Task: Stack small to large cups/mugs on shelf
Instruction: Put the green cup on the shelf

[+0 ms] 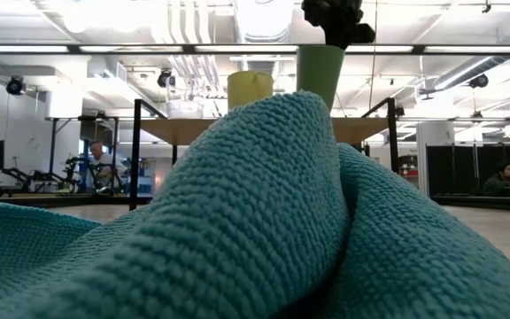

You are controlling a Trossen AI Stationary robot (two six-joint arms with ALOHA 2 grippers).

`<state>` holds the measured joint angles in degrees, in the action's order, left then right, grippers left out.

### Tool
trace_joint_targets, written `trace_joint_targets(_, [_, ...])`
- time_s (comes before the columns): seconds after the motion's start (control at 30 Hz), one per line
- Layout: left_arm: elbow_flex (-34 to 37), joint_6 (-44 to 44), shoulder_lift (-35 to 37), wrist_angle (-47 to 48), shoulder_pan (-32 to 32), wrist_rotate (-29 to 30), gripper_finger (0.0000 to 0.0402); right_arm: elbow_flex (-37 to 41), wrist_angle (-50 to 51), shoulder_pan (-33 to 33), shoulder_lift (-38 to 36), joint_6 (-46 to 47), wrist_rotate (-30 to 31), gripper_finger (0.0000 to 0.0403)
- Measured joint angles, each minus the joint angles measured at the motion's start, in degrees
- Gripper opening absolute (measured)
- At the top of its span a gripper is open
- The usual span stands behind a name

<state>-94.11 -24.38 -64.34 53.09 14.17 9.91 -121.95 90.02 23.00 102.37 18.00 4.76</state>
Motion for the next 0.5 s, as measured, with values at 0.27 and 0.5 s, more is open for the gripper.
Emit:
trace_joint_targets(0.27, [0.0,-0.8,0.0,0.0,0.0,0.3,0.0046,0.0,0.0,2.4,0.0,-3.1,-5.2,0.0009])
trace_joint_targets(0.5, [0.0,-1.5,0.0,0.1,0.0,1.2,0.0046,1.6,0.0,3.0,0.0,-3.5,-5.9,0.0009])
